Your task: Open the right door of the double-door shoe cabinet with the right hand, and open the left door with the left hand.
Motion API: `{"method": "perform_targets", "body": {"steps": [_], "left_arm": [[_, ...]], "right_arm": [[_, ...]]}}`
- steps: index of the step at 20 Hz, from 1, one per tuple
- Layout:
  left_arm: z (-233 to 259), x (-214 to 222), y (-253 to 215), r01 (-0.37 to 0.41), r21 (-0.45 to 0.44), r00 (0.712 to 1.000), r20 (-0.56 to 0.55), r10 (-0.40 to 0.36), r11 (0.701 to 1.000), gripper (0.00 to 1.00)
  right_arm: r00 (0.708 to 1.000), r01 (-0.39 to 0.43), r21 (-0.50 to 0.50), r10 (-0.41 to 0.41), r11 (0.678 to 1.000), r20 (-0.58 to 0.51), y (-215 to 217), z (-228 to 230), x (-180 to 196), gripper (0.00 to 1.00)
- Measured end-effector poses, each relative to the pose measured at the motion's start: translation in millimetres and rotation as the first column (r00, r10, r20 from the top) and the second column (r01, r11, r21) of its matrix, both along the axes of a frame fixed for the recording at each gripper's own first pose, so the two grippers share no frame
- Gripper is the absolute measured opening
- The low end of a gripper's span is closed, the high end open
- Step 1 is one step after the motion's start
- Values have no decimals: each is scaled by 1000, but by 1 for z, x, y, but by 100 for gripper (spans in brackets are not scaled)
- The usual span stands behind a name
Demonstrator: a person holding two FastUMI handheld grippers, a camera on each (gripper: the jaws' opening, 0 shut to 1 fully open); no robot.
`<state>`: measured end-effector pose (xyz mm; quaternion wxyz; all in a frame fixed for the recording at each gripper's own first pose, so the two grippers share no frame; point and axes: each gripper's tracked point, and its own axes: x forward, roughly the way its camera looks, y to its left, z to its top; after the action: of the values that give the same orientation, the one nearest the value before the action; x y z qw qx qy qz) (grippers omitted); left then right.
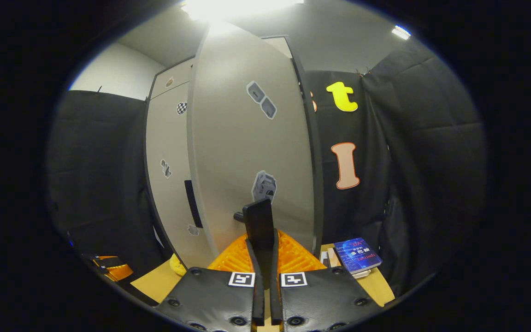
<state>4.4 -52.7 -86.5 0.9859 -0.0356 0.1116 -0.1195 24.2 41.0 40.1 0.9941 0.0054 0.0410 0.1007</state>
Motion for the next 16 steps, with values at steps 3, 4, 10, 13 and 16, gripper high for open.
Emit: {"method": "perform_targets", "body": {"steps": [3, 4, 10, 13, 16], "left_arm": [[-3, 6, -3, 13, -6, 1000, -9, -13, 1000, 93], [-3, 8, -4, 16, -9, 1000, -12, -16, 1000, 92], [-5, 17, -21, 66, -31, 998, -21, -67, 997, 93], [-6, 20, -29, 89, -29, 996, -20, -89, 996, 93], [-7, 20, -40, 112, -76, 992, -41, -115, 991, 94]], "right_arm": [[1000, 22, 5, -22, 1000, -2, -15, 2, -3, 6], [999, 34, -4, -34, 999, 0, -22, 2, -4, 2], [992, 125, -69, -124, 990, 22, -77, 4, -11, 5], [982, 186, -34, -185, 982, 29, -116, 7, -9, 5], [993, 114, 79, -116, 990, 22, -106, 7, -14, 5]]}}
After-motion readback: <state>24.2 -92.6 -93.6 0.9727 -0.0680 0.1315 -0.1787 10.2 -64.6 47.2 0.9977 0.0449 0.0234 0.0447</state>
